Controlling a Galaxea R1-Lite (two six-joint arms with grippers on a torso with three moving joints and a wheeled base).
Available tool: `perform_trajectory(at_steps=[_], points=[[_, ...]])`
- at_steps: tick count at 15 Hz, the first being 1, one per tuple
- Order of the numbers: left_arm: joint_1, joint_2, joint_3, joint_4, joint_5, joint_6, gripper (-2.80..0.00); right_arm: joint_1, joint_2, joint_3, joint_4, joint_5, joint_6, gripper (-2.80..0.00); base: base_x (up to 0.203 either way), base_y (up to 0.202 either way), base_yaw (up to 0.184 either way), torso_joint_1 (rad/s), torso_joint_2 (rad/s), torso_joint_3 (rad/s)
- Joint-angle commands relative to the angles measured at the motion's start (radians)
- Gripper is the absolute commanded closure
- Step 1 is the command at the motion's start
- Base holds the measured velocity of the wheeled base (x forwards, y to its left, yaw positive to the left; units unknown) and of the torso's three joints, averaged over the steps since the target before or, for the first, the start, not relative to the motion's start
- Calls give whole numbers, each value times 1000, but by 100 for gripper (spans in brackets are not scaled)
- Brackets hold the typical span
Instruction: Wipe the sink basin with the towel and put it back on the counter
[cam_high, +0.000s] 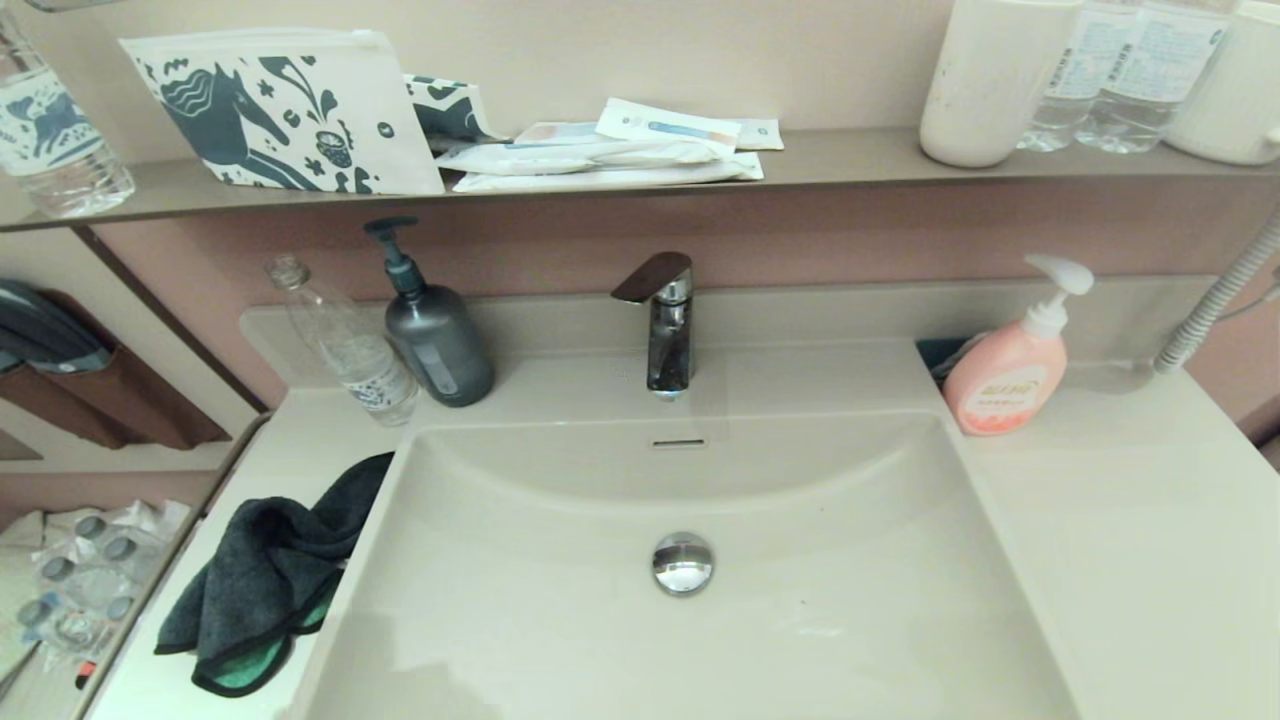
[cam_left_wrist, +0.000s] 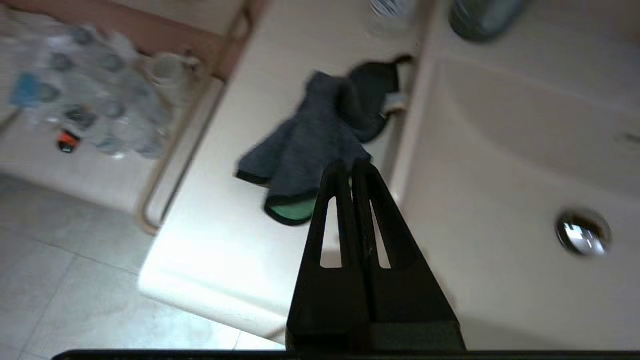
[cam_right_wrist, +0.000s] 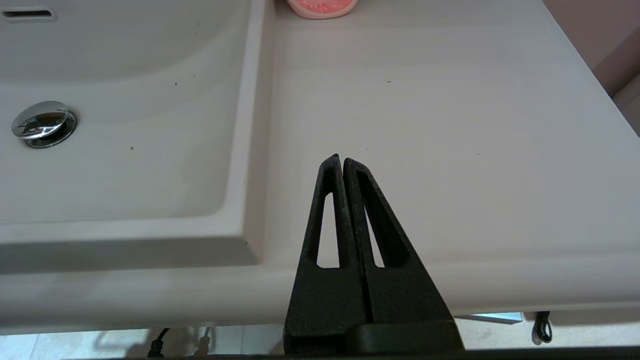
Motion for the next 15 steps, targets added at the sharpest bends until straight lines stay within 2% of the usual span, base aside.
perform_trajectory(at_steps=[1,5,8,11,13,15], points=[[55,-158,23,3,17,-3,0,0,1,0,0,0,0,0,0,0,0,0,0,0],[75,-334,90,60,-34,-1,0,1,1,0,0,0,0,0,0,0,0,0,0,0],[62,-452,117,151,-123,4,0,0,1,0,0,0,0,0,0,0,0,0,0,0],[56,-551,193,152,-168,8,0,1,1,0,0,0,0,0,0,0,0,0,0,0],[56,-553,256,55,-177,8,0,1,1,0,0,0,0,0,0,0,0,0,0,0],[56,-553,368,-105,-184,49,0,1,1,0,-1,0,0,0,0,0,0,0,0,0]])
